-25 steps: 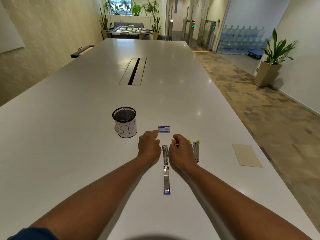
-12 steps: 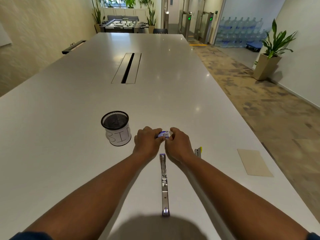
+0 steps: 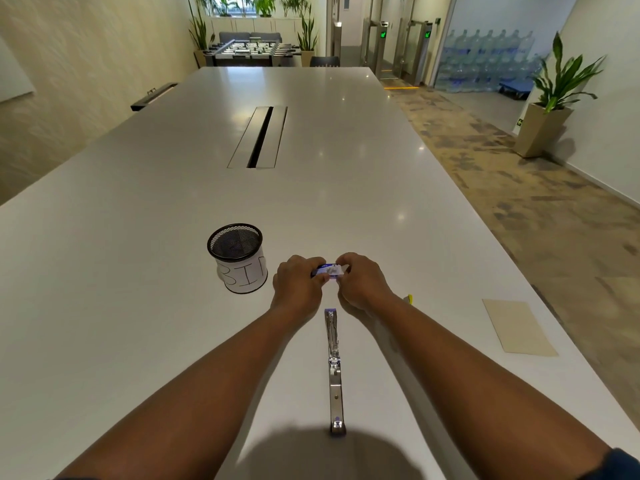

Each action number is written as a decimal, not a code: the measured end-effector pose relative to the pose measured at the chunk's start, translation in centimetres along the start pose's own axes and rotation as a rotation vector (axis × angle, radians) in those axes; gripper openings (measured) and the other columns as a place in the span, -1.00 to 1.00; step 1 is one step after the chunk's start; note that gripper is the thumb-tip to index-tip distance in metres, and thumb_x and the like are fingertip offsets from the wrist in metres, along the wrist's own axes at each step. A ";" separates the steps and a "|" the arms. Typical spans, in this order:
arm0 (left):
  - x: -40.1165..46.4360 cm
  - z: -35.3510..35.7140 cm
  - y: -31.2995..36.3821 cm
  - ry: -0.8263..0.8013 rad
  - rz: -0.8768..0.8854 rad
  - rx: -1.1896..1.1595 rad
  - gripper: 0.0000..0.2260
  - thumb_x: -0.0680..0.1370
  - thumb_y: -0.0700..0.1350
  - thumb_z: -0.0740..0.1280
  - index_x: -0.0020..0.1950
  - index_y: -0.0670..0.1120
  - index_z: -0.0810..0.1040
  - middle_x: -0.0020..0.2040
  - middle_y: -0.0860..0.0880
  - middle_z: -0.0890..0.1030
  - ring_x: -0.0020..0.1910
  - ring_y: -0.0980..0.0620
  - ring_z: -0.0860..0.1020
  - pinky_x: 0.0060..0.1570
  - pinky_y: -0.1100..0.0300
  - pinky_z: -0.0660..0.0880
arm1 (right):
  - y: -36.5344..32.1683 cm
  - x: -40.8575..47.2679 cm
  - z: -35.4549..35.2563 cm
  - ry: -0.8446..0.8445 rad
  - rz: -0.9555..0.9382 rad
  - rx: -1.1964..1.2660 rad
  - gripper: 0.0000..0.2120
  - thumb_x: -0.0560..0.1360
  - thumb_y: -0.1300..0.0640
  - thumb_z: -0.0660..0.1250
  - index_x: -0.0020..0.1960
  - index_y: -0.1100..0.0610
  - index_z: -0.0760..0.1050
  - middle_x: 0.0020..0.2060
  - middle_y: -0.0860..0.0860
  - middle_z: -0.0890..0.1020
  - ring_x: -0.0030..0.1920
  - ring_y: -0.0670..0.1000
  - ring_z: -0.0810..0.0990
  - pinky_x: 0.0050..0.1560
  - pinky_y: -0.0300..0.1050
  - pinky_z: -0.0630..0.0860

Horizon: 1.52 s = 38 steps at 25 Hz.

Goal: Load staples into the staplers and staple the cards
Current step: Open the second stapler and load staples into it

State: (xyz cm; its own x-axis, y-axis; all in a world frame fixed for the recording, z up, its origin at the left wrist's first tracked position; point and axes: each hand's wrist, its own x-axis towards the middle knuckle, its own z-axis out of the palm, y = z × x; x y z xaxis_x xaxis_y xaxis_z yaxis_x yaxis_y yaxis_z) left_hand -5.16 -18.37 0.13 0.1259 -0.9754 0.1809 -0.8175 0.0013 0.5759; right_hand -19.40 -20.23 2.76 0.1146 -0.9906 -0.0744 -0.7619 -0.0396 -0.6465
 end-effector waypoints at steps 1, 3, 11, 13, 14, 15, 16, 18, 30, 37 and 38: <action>0.0 -0.1 0.0 -0.004 0.001 -0.004 -0.81 0.62 0.00 0.33 0.19 0.07 0.66 0.04 -0.09 0.62 0.08 -0.12 0.51 -0.04 0.08 0.32 | 0.0 0.0 0.0 0.005 0.007 0.008 -0.75 0.55 0.22 0.30 0.21 0.10 0.56 0.12 0.06 0.65 0.08 0.09 0.57 -0.05 -0.12 0.39; 0.0 -0.2 0.1 -0.003 -0.009 -0.028 -0.80 0.62 -0.01 0.34 0.21 0.08 0.66 0.05 -0.09 0.62 0.09 -0.11 0.51 -0.02 0.08 0.34 | 0.0 0.0 0.0 0.018 0.013 0.013 -0.76 0.54 0.24 0.30 0.18 0.10 0.56 0.09 0.07 0.65 0.05 0.09 0.56 -0.06 -0.11 0.40; -0.2 -0.3 0.1 -0.002 -0.014 -0.048 -0.77 0.62 -0.02 0.34 0.26 0.07 0.65 0.07 -0.09 0.60 0.09 -0.09 0.49 0.01 0.10 0.33 | 0.2 -0.5 -0.2 0.014 -0.014 0.042 -0.69 0.56 0.25 0.27 0.29 0.09 0.51 0.19 0.07 0.63 0.13 0.11 0.57 0.10 -0.03 0.48; -0.1 -0.3 0.0 0.003 -0.007 -0.039 -0.78 0.62 -0.03 0.33 0.24 0.06 0.66 0.04 -0.08 0.59 0.07 -0.08 0.49 -0.02 0.11 0.31 | 0.3 -0.8 -0.3 0.015 -0.016 0.119 -0.65 0.57 0.21 0.28 0.35 0.06 0.47 0.19 0.05 0.62 0.16 0.12 0.57 0.11 -0.04 0.48; -0.1 -0.3 0.0 0.005 -0.003 -0.035 -0.78 0.62 -0.03 0.33 0.24 0.06 0.66 0.03 -0.08 0.59 0.06 -0.07 0.49 -0.03 0.11 0.30 | 0.3 -0.9 -0.2 0.024 -0.015 0.155 -0.67 0.56 0.18 0.28 0.32 0.05 0.47 0.13 0.05 0.63 0.10 0.12 0.58 0.05 -0.06 0.46; -0.1 -0.2 -0.1 0.007 -0.001 -0.033 -0.78 0.62 -0.03 0.34 0.24 0.05 0.66 0.04 -0.08 0.60 0.05 -0.07 0.49 -0.03 0.11 0.30 | 0.3 -1.0 -0.2 0.038 -0.011 0.183 -0.73 0.56 0.18 0.27 0.25 0.04 0.47 0.05 0.05 0.64 0.01 0.11 0.58 -0.04 -0.07 0.44; -0.1 -0.2 -0.1 0.010 -0.001 -0.034 -0.78 0.62 -0.03 0.34 0.25 0.05 0.66 0.04 -0.09 0.60 0.05 -0.07 0.49 -0.03 0.11 0.31 | 0.3 -1.0 -0.1 0.057 -0.003 0.202 -0.78 0.55 0.20 0.24 0.17 0.04 0.47 -0.03 0.05 0.64 -0.07 0.11 0.56 -0.11 -0.06 0.43; -0.1 -0.1 -0.1 0.017 -0.005 -0.039 -0.76 0.62 -0.03 0.34 0.27 0.05 0.65 0.06 -0.10 0.60 0.07 -0.09 0.50 0.00 0.10 0.33 | 0.2 -1.1 -0.1 0.105 0.027 0.230 -0.82 0.52 0.27 0.18 0.04 0.06 0.46 -0.16 0.04 0.61 -0.18 0.08 0.52 -0.20 -0.04 0.41; -0.1 0.2 -0.3 0.045 0.007 -0.039 -0.87 0.58 -0.04 0.36 0.08 0.06 0.68 -0.05 -0.06 0.57 -0.05 -0.08 0.48 -0.09 0.08 0.34 | -0.1 -0.5 0.3 0.175 0.118 0.198 -0.84 0.50 0.11 0.34 -0.19 0.19 0.55 -0.35 -0.02 0.55 -0.29 -0.01 0.50 -0.32 -0.13 0.38; -0.1 0.2 -0.4 0.052 0.012 -0.050 -0.83 0.59 -0.03 0.36 0.14 0.06 0.68 -0.04 -0.04 0.56 -0.07 -0.02 0.43 -0.07 0.08 0.36 | -0.2 -0.1 0.7 0.210 0.171 0.241 -0.85 0.46 0.13 0.37 -0.22 0.19 0.58 -0.34 0.05 0.61 -0.30 0.03 0.52 -0.28 -0.09 0.41; -0.1 0.2 -0.4 0.050 0.015 -0.047 -0.84 0.59 -0.03 0.36 0.13 0.06 0.68 -0.04 -0.04 0.56 -0.07 -0.02 0.44 -0.07 0.08 0.36 | -0.2 -0.2 0.7 0.219 0.174 0.263 -0.85 0.47 0.13 0.36 -0.21 0.20 0.58 -0.33 0.05 0.61 -0.30 0.03 0.51 -0.28 -0.09 0.41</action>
State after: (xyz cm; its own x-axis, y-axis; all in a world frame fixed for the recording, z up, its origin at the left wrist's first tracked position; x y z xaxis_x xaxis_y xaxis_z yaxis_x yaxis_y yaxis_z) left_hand -4.95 -18.32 -0.30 0.1427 -0.9631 0.2283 -0.7922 0.0271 0.6097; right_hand -18.81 -19.94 2.40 -0.1626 -0.9852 -0.0546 -0.5654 0.1384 -0.8131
